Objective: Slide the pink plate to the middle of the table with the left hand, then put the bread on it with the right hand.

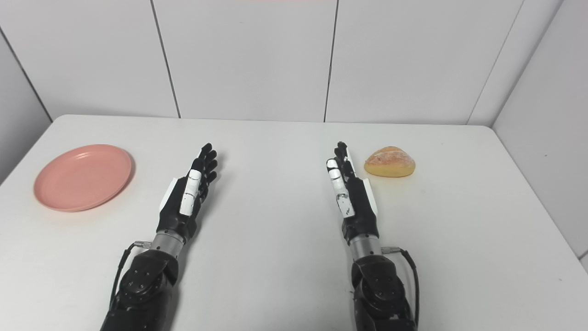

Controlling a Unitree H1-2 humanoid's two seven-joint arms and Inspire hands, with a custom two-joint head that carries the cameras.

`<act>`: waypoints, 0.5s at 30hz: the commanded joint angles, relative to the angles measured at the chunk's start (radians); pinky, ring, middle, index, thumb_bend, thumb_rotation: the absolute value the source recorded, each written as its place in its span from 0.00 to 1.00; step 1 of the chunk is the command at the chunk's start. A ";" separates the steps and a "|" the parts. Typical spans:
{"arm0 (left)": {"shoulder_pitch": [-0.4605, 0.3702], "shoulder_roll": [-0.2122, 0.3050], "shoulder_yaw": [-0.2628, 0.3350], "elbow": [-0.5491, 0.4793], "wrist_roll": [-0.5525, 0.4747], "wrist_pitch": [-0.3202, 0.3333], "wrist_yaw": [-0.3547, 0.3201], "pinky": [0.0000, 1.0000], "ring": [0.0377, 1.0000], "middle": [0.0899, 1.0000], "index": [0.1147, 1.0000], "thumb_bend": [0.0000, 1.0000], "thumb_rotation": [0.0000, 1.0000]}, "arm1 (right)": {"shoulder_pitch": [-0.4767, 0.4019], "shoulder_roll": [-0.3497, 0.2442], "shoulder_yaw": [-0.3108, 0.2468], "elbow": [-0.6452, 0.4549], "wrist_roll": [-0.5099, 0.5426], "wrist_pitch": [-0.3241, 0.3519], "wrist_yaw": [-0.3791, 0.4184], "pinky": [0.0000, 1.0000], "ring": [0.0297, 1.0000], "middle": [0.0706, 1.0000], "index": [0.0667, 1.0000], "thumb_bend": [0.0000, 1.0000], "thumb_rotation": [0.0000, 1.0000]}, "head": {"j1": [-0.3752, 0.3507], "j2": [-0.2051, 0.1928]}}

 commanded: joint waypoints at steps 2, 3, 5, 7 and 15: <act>-0.044 -0.001 0.002 -0.012 0.002 -0.050 -0.006 1.00 1.00 1.00 1.00 0.74 1.00 | -0.045 0.001 -0.001 0.005 -0.002 -0.042 0.005 1.00 1.00 1.00 1.00 0.56 0.95 | 0.001 -0.009; -0.046 -0.002 0.001 -0.008 0.006 -0.051 -0.003 1.00 1.00 1.00 1.00 0.74 1.00 | -0.046 0.001 -0.003 0.011 0.001 -0.043 0.006 1.00 1.00 1.00 1.00 0.57 0.94 | 0.001 -0.022; -0.045 -0.005 -0.002 -0.004 0.012 -0.053 0.000 1.00 1.00 1.00 1.00 0.75 1.00 | -0.044 0.000 -0.006 0.022 0.007 -0.047 0.009 1.00 1.00 1.00 1.00 0.59 0.92 | 0.009 -0.035; -0.041 -0.010 -0.006 0.000 0.014 -0.064 0.000 1.00 1.00 1.00 1.00 0.75 1.00 | -0.036 -0.004 -0.007 0.026 0.010 -0.052 0.014 1.00 1.00 1.00 1.00 0.62 0.90 | 0.043 -0.052; -0.027 -0.045 -0.019 -0.014 0.044 -0.072 0.030 1.00 1.00 1.00 1.00 0.75 1.00 | 0.006 -0.053 -0.028 0.018 0.052 -0.076 0.061 1.00 1.00 1.00 1.00 0.64 0.89 | 0.247 -0.122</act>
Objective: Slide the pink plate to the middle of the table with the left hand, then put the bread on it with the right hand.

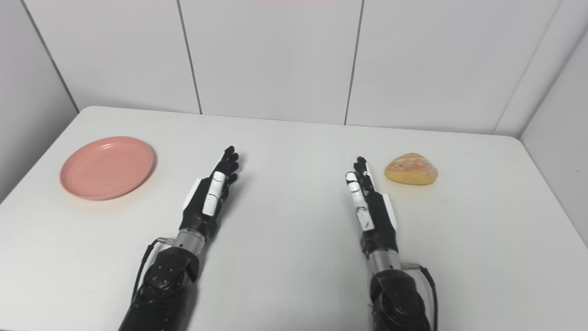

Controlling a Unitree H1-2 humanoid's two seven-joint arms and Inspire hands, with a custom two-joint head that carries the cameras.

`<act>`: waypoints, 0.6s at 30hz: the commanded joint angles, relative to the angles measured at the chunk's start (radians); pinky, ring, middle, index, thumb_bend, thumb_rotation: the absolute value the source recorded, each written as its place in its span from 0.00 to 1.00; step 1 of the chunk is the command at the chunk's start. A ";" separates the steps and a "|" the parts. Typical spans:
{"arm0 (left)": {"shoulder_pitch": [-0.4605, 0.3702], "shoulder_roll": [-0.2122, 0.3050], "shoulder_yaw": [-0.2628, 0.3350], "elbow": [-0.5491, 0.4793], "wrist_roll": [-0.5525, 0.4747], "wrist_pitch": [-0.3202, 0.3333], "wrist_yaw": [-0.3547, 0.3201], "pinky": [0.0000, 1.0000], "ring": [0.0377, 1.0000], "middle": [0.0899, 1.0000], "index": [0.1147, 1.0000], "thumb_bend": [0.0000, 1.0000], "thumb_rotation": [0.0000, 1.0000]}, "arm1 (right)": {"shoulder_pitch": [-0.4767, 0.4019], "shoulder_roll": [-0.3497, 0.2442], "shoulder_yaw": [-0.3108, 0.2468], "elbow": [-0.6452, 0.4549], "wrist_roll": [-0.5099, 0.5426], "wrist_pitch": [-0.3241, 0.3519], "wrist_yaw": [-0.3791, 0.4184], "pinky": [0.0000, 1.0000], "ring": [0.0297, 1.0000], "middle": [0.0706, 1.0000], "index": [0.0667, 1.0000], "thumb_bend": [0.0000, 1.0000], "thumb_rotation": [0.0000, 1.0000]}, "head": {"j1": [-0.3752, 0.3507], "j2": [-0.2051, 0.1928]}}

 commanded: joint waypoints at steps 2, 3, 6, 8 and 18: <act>-0.032 -0.022 -0.002 -0.048 0.021 -0.025 0.023 1.00 1.00 1.00 1.00 0.74 1.00 | -0.015 -0.032 -0.019 -0.023 0.020 -0.075 0.027 1.00 1.00 1.00 1.00 0.63 0.90 | 0.041 -0.019; -0.038 -0.027 0.004 -0.052 0.019 -0.025 0.031 1.00 1.00 1.00 1.00 0.74 1.00 | -0.015 -0.041 -0.025 -0.012 0.034 -0.082 0.040 1.00 1.00 1.00 1.00 0.63 0.90 | 0.066 -0.031; -0.058 -0.039 0.024 -0.045 0.014 -0.044 0.049 1.00 1.00 1.00 1.00 0.73 1.00 | -0.017 -0.061 -0.034 0.014 0.056 -0.106 0.069 1.00 1.00 1.00 1.00 0.63 0.91 | 0.108 -0.054; -0.070 -0.044 0.031 -0.034 0.010 -0.057 0.055 1.00 1.00 1.00 1.00 0.73 1.00 | -0.017 -0.072 -0.037 0.029 0.053 -0.134 0.073 1.00 1.00 1.00 1.00 0.62 0.92 | 0.139 -0.069; -0.101 -0.038 0.094 -0.075 -0.022 -0.019 0.069 1.00 1.00 1.00 1.00 0.75 1.00 | -0.012 -0.085 -0.061 0.049 0.099 -0.144 0.100 1.00 1.00 1.00 1.00 0.55 0.94 | 0.193 -0.110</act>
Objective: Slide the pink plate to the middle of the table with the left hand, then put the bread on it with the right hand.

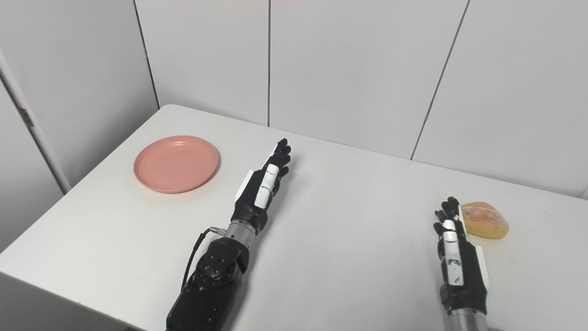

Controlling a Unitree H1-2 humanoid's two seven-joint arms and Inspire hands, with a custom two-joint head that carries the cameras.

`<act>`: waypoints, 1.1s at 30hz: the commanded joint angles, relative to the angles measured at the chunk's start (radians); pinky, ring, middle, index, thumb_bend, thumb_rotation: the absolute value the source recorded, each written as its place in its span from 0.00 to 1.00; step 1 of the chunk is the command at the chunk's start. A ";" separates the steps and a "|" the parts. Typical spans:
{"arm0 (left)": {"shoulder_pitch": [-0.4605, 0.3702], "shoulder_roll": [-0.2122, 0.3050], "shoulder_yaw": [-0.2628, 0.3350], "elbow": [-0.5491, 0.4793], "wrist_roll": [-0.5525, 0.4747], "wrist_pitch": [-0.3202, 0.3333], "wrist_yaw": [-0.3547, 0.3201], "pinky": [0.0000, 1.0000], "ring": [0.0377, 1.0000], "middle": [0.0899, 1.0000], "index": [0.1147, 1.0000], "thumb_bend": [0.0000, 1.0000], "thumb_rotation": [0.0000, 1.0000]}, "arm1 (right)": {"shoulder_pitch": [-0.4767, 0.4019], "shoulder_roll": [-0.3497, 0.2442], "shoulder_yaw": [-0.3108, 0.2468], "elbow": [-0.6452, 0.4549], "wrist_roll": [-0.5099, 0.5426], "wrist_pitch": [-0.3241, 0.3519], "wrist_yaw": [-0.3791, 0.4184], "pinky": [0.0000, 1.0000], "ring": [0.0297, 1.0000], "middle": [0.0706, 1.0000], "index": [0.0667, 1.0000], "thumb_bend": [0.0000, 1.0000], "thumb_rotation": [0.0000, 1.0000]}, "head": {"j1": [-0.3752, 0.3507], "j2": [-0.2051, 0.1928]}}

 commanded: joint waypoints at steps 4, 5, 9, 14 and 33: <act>-0.055 0.012 0.029 -0.047 -0.025 -0.003 0.012 1.00 1.00 1.00 1.00 0.77 1.00 | 0.006 -0.002 -0.011 -0.001 0.011 -0.025 0.004 1.00 1.00 1.00 1.00 0.54 0.94 | 0.007 -0.004; -0.057 0.016 0.034 -0.050 -0.023 -0.002 0.017 1.00 1.00 1.00 1.00 0.77 1.00 | 0.007 -0.002 -0.012 -0.006 0.011 -0.019 0.002 1.00 1.00 1.00 1.00 0.53 0.94 | 0.007 -0.004; -0.063 0.032 0.052 -0.063 -0.026 0.009 0.021 1.00 1.00 1.00 1.00 0.79 1.00 | 0.010 -0.003 -0.012 -0.016 0.014 -0.001 0.003 1.00 1.00 1.00 1.00 0.54 0.93 | 0.011 -0.006; -0.068 0.061 0.075 -0.090 -0.053 0.041 0.015 1.00 1.00 1.00 1.00 0.80 1.00 | 0.011 -0.002 -0.010 -0.023 0.008 -0.001 0.002 1.00 1.00 1.00 1.00 0.55 0.93 | 0.016 -0.012; -0.120 0.148 0.212 -0.037 -0.101 -0.030 0.073 1.00 0.99 0.99 0.98 0.82 1.00 | 0.026 0.008 0.006 -0.078 0.006 0.054 0.005 1.00 1.00 1.00 1.00 0.54 0.92 | 0.025 -0.040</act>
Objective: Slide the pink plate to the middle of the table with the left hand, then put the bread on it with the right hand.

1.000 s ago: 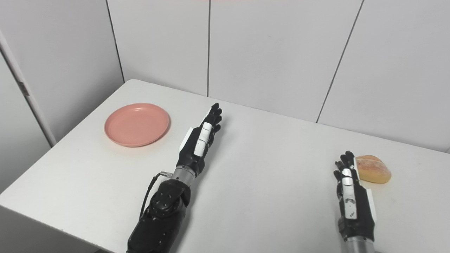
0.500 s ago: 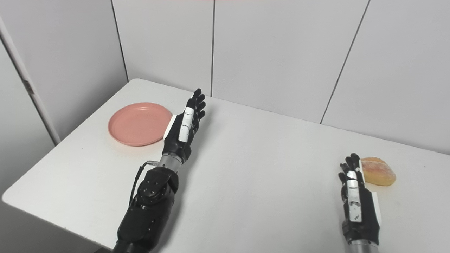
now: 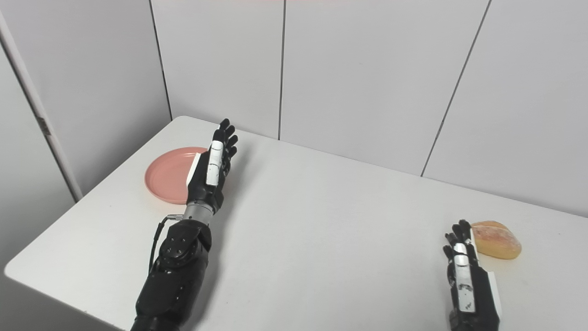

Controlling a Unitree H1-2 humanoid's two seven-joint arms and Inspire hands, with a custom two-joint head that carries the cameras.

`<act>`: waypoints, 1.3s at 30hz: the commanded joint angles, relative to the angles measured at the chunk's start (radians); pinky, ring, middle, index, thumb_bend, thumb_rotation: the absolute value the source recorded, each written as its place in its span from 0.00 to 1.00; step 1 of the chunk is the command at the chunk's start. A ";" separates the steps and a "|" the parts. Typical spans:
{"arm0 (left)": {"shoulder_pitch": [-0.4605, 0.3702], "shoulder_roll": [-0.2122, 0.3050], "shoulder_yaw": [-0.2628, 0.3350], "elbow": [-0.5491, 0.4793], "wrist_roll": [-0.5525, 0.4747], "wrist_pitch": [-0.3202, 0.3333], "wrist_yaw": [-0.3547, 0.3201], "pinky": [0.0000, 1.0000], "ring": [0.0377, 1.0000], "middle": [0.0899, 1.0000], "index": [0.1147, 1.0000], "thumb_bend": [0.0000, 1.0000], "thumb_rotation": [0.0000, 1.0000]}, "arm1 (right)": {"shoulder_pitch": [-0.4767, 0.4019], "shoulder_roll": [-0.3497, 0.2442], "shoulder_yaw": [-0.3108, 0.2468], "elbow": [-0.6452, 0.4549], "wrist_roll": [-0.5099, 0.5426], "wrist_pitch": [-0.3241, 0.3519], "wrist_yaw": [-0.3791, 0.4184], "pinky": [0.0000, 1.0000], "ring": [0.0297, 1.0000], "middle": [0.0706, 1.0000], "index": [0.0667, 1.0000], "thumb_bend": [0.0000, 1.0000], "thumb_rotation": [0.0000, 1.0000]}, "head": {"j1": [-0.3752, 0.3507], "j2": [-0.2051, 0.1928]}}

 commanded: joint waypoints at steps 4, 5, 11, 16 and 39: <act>-0.064 0.030 0.036 0.011 -0.031 -0.039 0.022 1.00 0.99 0.98 0.98 0.84 1.00 | -0.005 0.003 0.001 -0.027 0.010 0.007 0.009 1.00 1.00 1.00 1.00 0.53 0.92 | 0.005 0.000; -0.066 0.031 0.040 0.016 -0.034 -0.042 0.024 1.00 0.99 0.97 0.97 0.83 1.00 | -0.005 0.003 0.001 -0.027 0.011 0.006 0.010 1.00 1.00 1.00 1.00 0.52 0.91 | 0.005 0.000; -0.080 0.056 0.077 0.051 -0.039 -0.062 0.051 0.99 0.93 0.91 0.92 0.82 1.00 | 0.000 0.002 0.005 -0.046 0.016 0.020 0.015 1.00 1.00 1.00 1.00 0.51 0.91 | 0.014 -0.005; -0.092 0.079 0.096 0.069 -0.038 -0.070 0.065 0.95 0.86 0.86 0.88 0.81 1.00 | 0.000 0.003 0.007 -0.046 0.016 0.018 0.013 1.00 1.00 1.00 1.00 0.50 0.93 | 0.017 -0.010; -0.158 0.168 0.179 0.166 -0.080 -0.113 0.129 0.52 0.53 0.60 0.68 0.84 0.95 | 0.005 0.007 0.012 -0.067 0.017 0.041 0.012 1.00 1.00 1.00 1.00 0.46 0.94 | 0.028 -0.021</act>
